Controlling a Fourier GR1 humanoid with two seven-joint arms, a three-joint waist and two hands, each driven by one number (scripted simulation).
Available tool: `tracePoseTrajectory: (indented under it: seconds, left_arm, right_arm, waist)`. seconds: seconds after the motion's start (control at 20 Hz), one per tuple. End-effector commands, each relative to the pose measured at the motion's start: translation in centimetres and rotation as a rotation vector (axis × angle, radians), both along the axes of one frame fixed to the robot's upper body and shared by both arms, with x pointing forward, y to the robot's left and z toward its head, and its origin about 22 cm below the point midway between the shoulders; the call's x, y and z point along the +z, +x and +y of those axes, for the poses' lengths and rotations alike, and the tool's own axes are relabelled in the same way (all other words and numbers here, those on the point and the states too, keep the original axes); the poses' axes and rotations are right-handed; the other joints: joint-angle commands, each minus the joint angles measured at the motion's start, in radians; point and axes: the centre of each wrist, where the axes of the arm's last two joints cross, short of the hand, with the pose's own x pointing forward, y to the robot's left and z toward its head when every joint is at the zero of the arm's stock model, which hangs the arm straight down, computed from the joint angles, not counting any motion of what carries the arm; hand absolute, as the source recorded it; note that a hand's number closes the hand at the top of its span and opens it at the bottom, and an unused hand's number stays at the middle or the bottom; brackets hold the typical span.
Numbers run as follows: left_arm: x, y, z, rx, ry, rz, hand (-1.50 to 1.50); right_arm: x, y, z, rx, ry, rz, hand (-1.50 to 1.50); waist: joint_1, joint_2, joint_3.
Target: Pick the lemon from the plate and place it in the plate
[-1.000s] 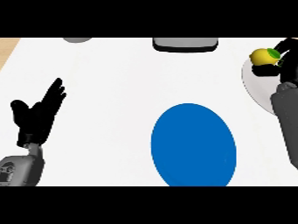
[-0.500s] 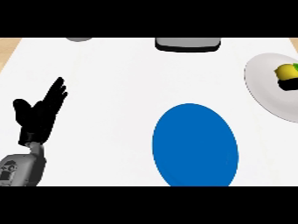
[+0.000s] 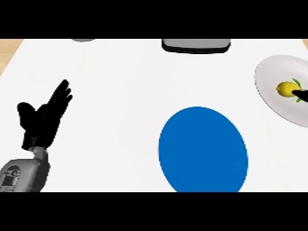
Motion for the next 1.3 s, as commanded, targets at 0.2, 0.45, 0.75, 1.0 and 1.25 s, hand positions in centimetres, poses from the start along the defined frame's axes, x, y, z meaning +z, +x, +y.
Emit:
tracePoseTrajectory:
  seconds: [0.2, 0.45, 0.75, 1.0, 1.25]
  left_arm:
    - [-0.5, -0.4, 0.0, 0.012, 0.002, 0.024, 0.00]
    - [0.5, -0.5, 1.7, 0.040, -0.017, 0.020, 0.00]
    - [-1.2, -0.9, 0.5, 0.042, -0.016, 0.009, 0.00]
    - [0.4, -0.6, 2.0, 0.018, -0.009, 0.023, 0.00]
    - [-1.9, -1.1, 0.8, 0.030, 0.008, 0.029, 0.00]
  right_arm:
    - [1.2, 1.3, 1.8, 0.205, 0.035, -0.385, -1.50]
    - [5.1, 1.6, 0.0, 0.175, 0.241, -0.493, -1.50]
    - [1.9, 0.1, -0.6, 0.203, 0.567, -0.439, -1.50]
    - [0.2, -2.9, -3.5, 0.246, 0.560, -0.440, -1.50]
    - [1.0, -4.7, -5.9, 0.231, 0.532, -0.467, -1.50]
  waist:
    - [-0.026, -0.013, -0.001]
    - [-0.029, -0.016, -0.003]
    - [-0.034, -0.014, -0.003]
    - [-0.024, -0.010, -0.002]
    - [-0.025, -0.011, -0.003]
